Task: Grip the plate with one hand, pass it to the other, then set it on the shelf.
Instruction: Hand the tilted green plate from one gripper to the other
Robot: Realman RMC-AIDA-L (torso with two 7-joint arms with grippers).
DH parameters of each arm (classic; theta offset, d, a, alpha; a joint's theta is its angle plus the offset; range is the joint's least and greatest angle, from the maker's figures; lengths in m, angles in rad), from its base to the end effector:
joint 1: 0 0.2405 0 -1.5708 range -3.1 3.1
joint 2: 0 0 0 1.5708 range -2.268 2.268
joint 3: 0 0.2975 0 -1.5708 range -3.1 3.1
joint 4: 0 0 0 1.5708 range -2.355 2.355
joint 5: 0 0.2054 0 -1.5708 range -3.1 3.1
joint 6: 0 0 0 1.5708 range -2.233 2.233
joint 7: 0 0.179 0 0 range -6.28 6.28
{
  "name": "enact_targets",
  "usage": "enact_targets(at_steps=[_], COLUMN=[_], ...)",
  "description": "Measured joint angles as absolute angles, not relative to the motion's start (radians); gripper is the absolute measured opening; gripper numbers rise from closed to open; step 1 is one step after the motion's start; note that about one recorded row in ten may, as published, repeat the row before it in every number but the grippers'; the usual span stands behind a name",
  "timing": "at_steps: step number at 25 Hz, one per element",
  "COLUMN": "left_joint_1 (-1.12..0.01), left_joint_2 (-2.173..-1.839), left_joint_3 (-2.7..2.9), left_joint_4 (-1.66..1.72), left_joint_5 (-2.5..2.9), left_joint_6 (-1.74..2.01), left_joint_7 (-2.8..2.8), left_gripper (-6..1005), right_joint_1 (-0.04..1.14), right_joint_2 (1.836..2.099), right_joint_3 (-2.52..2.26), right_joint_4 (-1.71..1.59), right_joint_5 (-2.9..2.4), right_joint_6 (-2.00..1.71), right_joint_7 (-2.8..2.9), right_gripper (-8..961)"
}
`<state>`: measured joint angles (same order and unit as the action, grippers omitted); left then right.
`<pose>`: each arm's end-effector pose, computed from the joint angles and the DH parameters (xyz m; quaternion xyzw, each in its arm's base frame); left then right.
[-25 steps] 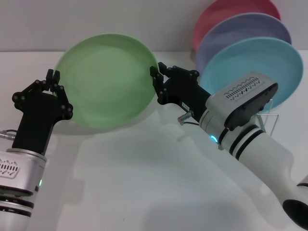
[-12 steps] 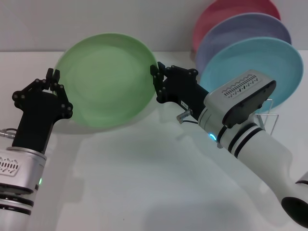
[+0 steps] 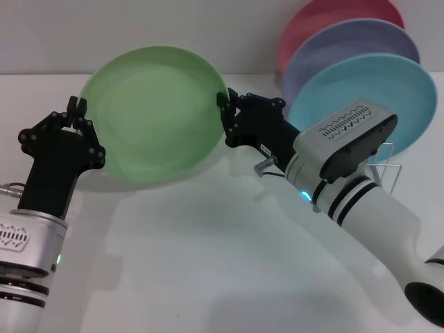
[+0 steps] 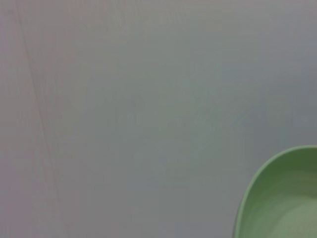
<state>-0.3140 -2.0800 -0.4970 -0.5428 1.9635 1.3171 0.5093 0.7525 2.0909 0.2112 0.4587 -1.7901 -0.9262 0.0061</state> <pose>-0.2853 0.3339 -0.0685 -0.6965 -0.0774 -0.2697 0.6605 0.1919 0.4145 -0.1558 -0.8285 0.1907 0.3246 0.4146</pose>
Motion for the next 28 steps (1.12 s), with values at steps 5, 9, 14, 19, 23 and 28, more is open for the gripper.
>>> enact_targets(at_steps=[5,9,14,19,23,28], left_joint_1=[-0.318,-0.318,-0.318,-0.318,-0.318,-0.318], left_joint_2=[-2.080,-2.080,-2.080,-2.080,-2.080,-2.080], left_joint_3=[-0.495,-0.494,-0.494,-0.494,-0.493,-0.492], left_joint_4=[-0.537,-0.535,-0.535,-0.534,-0.534,-0.534], left_joint_5=[1.964,1.964,1.964,1.964,1.964,1.963], left_joint_6=[1.317,1.316,1.316,1.316,1.317,1.319], left_joint_7=[0.509,0.509,0.509,0.508,0.506,0.505], left_gripper=[103,105,107,110,111,114], right_joint_1=[0.755,0.755,0.755,0.756,0.756,0.756], right_joint_2=[2.091,2.091,2.091,2.091,2.091,2.091], right_joint_3=[0.212,0.212,0.212,0.212,0.212,0.212], right_joint_4=[0.458,0.459,0.459,0.459,0.459,0.459], right_joint_5=[-1.790,-1.790,-1.790,-1.790,-1.788,-1.788], right_joint_6=[-0.925,-0.925,-0.925,-0.925,-0.925,-0.925], right_joint_7=[0.006,0.006,0.006,0.006,0.006,0.006], right_gripper=[103,93,89,90,82,61])
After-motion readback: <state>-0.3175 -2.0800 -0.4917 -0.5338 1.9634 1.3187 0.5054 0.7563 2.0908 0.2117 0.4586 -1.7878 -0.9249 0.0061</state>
